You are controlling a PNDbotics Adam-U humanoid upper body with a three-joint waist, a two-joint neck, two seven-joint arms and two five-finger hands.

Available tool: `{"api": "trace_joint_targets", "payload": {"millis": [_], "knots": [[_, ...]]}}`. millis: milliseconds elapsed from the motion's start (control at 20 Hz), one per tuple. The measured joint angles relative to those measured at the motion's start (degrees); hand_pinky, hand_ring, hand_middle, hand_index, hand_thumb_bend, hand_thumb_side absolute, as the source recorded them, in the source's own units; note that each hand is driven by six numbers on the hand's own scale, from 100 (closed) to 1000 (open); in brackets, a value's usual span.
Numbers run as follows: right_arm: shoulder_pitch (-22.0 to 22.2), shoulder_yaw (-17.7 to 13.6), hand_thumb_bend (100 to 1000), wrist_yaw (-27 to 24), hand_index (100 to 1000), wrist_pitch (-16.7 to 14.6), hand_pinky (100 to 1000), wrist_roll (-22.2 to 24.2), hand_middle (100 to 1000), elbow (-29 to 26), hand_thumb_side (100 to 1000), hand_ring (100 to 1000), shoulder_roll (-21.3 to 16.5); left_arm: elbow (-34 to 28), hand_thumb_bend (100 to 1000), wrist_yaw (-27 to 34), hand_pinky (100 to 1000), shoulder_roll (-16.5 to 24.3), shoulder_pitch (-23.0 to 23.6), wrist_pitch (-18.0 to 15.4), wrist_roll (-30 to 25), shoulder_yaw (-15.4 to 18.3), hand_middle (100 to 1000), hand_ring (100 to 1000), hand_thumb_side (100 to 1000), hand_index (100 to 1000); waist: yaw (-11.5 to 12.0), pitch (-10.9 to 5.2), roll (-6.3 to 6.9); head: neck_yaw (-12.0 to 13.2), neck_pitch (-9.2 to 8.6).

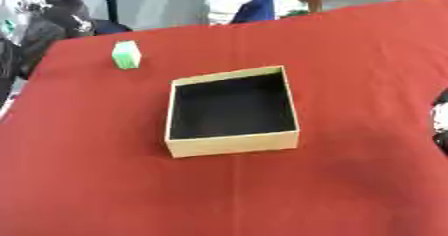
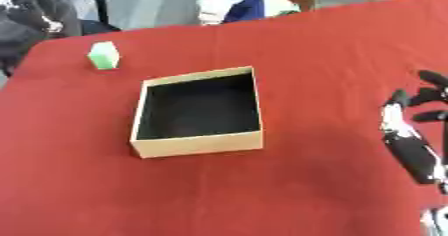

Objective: Pick up objects on the table and place them in the box.

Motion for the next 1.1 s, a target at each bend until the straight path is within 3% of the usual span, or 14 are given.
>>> {"api": "trace_joint_targets", "payload": {"millis": [650, 850, 1100], "knots": [[-0.03, 0.00, 100, 0.01, 831, -0.01, 530, -0.01, 502, 0.00, 506, 772, 0.00, -0.29, 386, 0.68, 774, 0.00, 1.01, -0.41, 0.17, 0.00, 753, 763, 403, 839, -0.03, 0.00, 0.26, -0.45, -0.08], [-0.03, -0.01, 100, 0.01, 831, -0.03, 529, -0.03, 501, 0.00, 511, 773, 0.00, -0.29, 407, 1.11, 823, 0.00, 1.63, -1.13, -0.09, -0.08, 814, 835, 391, 870, -0.26, 0.07, 0.23, -0.46, -0.49], [-0.13, -0.01, 100, 0.01, 831, -0.13, 529, -0.14, 500, -0.01, 515, 773, 0.00, -0.97, 411, 1.03, 838, -0.01, 3.12, -3.07, 0.13, -0.36, 837, 864, 353, 883, -0.60, 0.87, 0.16, -0.50, -1.01]]}}
